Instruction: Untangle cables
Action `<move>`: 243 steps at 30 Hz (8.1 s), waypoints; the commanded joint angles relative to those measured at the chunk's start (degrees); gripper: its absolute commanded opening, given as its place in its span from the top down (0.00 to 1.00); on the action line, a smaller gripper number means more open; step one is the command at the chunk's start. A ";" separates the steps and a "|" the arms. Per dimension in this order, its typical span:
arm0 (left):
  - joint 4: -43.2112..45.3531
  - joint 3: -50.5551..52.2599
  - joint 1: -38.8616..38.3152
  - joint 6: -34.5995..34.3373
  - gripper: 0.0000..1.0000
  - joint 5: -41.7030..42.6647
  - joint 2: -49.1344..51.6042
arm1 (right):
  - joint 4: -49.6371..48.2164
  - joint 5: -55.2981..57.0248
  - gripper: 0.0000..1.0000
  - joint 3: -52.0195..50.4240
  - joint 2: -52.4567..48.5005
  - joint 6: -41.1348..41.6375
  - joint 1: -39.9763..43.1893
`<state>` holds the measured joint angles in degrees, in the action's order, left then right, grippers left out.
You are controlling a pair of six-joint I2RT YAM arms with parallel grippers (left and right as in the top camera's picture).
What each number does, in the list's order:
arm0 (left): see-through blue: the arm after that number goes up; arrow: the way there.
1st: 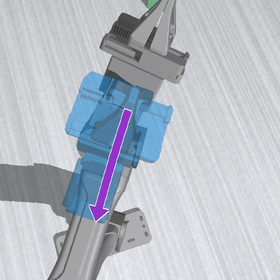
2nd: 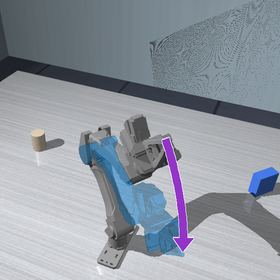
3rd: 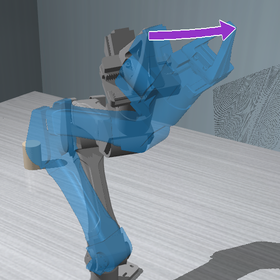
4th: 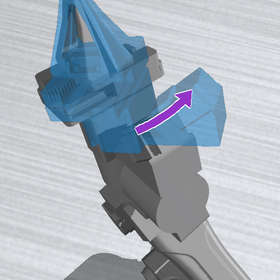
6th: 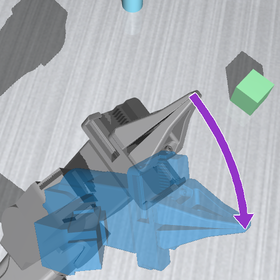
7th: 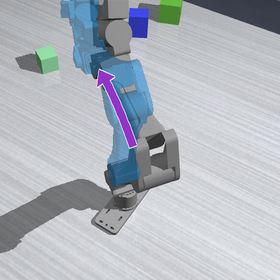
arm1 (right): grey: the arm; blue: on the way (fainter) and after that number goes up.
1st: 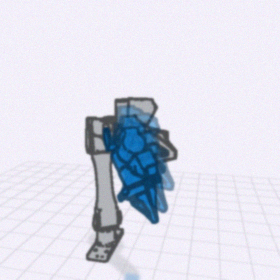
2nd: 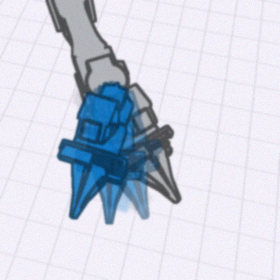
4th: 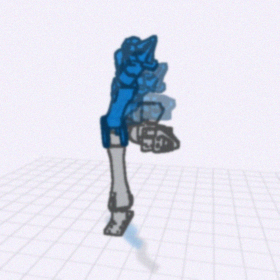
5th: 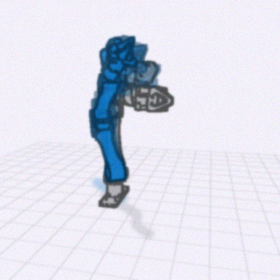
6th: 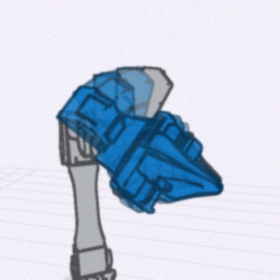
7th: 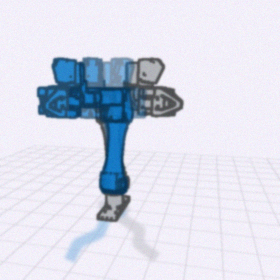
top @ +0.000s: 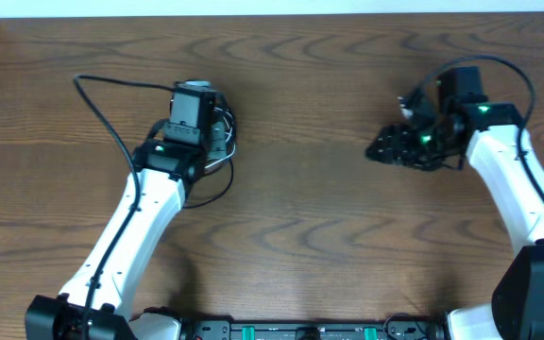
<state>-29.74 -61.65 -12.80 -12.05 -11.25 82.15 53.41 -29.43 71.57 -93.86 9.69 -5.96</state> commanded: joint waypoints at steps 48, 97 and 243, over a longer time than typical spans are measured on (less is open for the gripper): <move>2.21 -0.09 12.72 -9.92 0.92 16.13 23.52 | -16.11 11.52 0.01 0.74 0.94 -0.31 -22.62; 1.31 -0.09 4.35 -4.55 0.22 -3.41 -4.39 | -19.32 16.33 0.01 0.72 -0.35 4.24 -24.59; -4.68 0.46 10.27 -7.78 0.14 -2.73 -2.80 | -11.89 20.00 0.46 -2.34 -19.32 6.14 -34.75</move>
<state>-34.48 -61.63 -2.98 -19.51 -13.65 79.02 41.60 -6.46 70.04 -111.04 15.73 -40.40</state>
